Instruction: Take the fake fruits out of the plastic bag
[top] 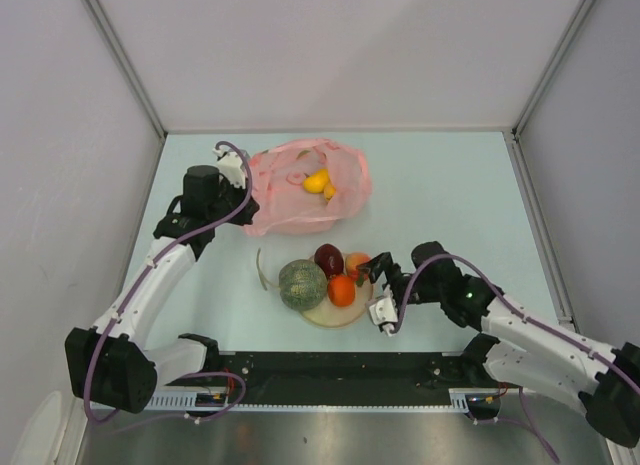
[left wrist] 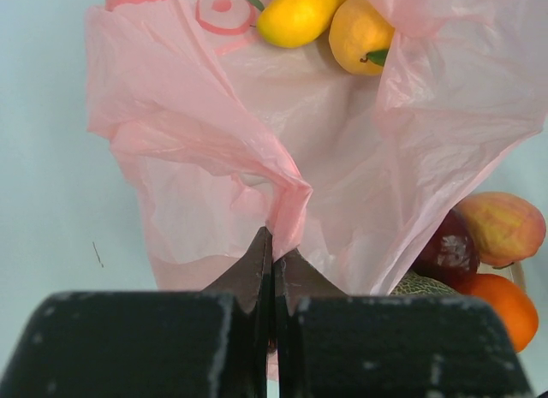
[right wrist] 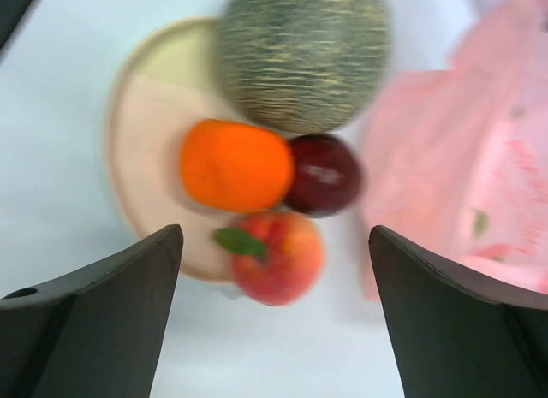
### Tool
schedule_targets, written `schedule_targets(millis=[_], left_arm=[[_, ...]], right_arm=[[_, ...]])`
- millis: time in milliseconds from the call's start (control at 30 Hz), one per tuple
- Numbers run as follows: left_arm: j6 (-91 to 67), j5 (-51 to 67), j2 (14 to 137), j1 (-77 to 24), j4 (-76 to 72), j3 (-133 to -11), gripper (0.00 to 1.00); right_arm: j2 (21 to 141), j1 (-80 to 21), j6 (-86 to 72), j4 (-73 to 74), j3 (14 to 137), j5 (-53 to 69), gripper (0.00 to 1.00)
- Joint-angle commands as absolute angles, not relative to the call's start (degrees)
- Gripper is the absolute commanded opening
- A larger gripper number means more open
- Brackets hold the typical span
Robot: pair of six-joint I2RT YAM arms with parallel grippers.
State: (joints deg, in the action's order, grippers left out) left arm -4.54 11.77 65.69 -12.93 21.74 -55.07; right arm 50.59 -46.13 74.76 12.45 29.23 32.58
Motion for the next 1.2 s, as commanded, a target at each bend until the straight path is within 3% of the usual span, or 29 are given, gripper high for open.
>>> schedule_targets(millis=[0,200,367,400,467,533,633,933,1000,1167], left_arm=[[-4.92,13.27,63.02,-12.48,21.36,-54.85,0.0],[-4.48,13.8,59.42,-12.3,22.85,-52.56,0.0],[-3.96,18.18,56.96,-11.78,22.85,-50.1,0.0],[-3.96,19.15,56.61,-11.86,22.85,-49.66,0.0],[-4.31,21.26,56.08,-11.69,22.85,-48.69,0.0],[-4.57,22.41,55.55,-11.78,22.85,-47.99,0.0],[-4.66,22.68,55.11,-11.43,22.76,-47.73,0.0],[-5.01,21.09,57.3,-11.25,20.48,-49.22,0.0],[-5.01,21.18,58.09,-11.25,20.57,-50.7,0.0],[-5.01,21.8,60.55,-11.25,20.83,-53.52,0.0]], right_arm=[[49.65,-42.63,61.26,-1.54,33.65,33.93,0.9],[72.21,-42.02,37.56,-16.86,54.26,21.81,0.66],[94.77,-40.52,21.57,-19.42,71.25,17.49,0.5],[97.44,-40.52,20.23,-18.81,73.8,16.88,0.41],[105.41,-40.34,18.81,-15.58,81.19,14.86,0.35],[110.1,-40.17,19.86,-12.67,85.85,12.76,0.36],[116.79,-38.24,24.42,-1.64,95.16,14.23,0.51],[120.06,-30.68,47.49,18.6,106.52,29.08,0.53],[120.06,-30.59,53.93,22.65,106.96,32.06,0.57],[125.48,-31.11,61.88,31.38,112.66,31.73,0.56]])
